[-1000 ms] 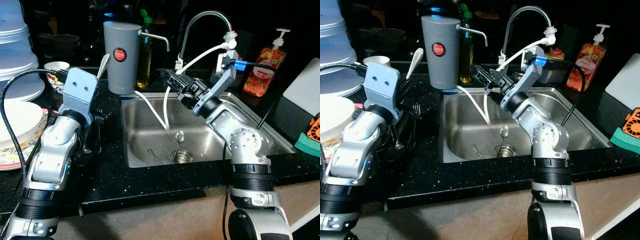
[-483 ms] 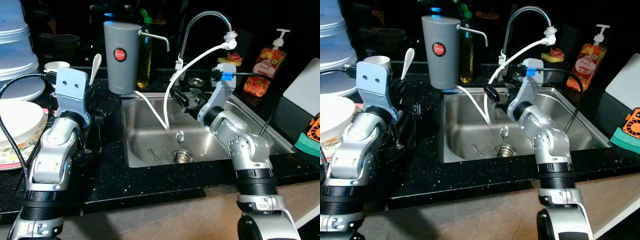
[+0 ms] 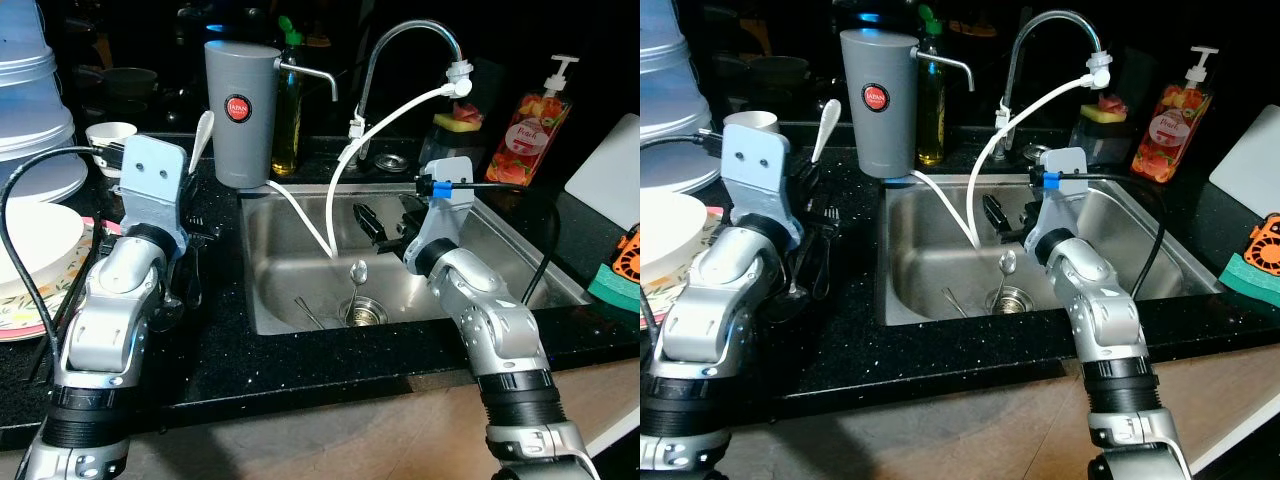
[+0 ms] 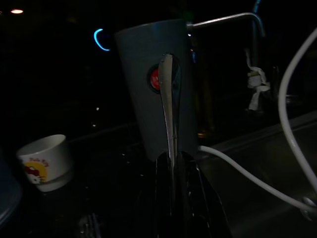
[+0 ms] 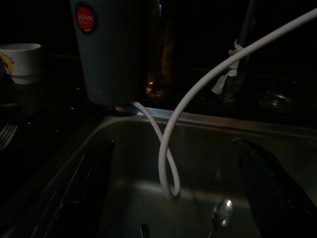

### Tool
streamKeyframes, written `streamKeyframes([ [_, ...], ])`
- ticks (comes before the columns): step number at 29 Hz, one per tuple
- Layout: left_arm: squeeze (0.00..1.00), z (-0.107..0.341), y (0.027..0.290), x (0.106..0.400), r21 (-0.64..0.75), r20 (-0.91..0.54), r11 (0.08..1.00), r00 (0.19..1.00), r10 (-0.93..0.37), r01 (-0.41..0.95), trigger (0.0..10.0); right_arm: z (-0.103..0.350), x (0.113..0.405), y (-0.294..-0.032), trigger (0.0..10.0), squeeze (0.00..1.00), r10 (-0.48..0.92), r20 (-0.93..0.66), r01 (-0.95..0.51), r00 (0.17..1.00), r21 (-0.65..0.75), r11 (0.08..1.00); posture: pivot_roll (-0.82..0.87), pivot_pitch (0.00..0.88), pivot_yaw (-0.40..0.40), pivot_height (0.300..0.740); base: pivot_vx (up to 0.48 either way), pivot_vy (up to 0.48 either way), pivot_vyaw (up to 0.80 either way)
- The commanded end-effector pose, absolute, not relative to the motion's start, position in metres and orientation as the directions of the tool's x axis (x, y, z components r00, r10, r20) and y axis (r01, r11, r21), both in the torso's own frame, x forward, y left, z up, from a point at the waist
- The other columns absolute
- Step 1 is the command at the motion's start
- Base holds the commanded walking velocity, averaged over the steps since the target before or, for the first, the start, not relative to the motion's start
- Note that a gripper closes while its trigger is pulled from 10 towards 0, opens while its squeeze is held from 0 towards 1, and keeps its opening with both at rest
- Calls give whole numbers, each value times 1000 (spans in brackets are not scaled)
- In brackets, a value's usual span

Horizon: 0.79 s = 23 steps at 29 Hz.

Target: Kitchen organization

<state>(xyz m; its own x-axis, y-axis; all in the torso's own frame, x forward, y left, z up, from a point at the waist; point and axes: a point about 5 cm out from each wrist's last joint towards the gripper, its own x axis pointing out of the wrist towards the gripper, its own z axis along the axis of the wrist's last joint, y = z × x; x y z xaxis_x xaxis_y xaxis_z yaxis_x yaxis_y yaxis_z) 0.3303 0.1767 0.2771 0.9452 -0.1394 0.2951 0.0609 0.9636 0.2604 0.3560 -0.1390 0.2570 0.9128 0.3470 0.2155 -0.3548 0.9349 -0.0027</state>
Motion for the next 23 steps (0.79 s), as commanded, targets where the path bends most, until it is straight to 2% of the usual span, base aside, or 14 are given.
streamKeyframes([
  [1,0,274,172,329,250,282,965,947,-155,83,10000,259,354,-141,10000,0,331,232,-342,915,8,940,-46,56,-74,740,0,0,0],
  [4,0,274,172,328,219,282,972,948,-150,89,10000,259,355,-141,10000,0,326,233,-347,916,54,936,-46,56,-75,740,0,0,0],
  [6,0,275,169,326,162,297,977,937,-183,140,10000,264,355,-136,10000,0,334,251,-382,908,175,908,-45,57,-75,740,0,0,0],
  [10,0,275,161,321,62,339,967,906,-254,248,10000,275,356,-126,10000,0,381,292,-460,877,280,843,-44,61,-74,740,0,0,0],
  [15,0,276,148,312,52,397,927,845,-360,371,10000,281,357,-113,10000,0,440,289,-522,851,360,774,-42,62,-76,740,0,0,0],
  [19,0,274,144,310,76,394,917,833,-389,393,10000,283,356,-108,10000,0,459,296,-545,837,389,743,-43,63,-74,740,0,0,0],
  [21,0,271,140,308,88,383,903,823,-420,419,10000,288,352,-97,10000,1000,507,313,-595,803,404,694,-42,64,-70,740,0,0,0],
  [23,0,270,139,307,91,379,901,822,-426,424,10000,290,350,-93,10000,1000,525,322,-615,788,409,674,-42,64,-69,740,0,0,0],
])
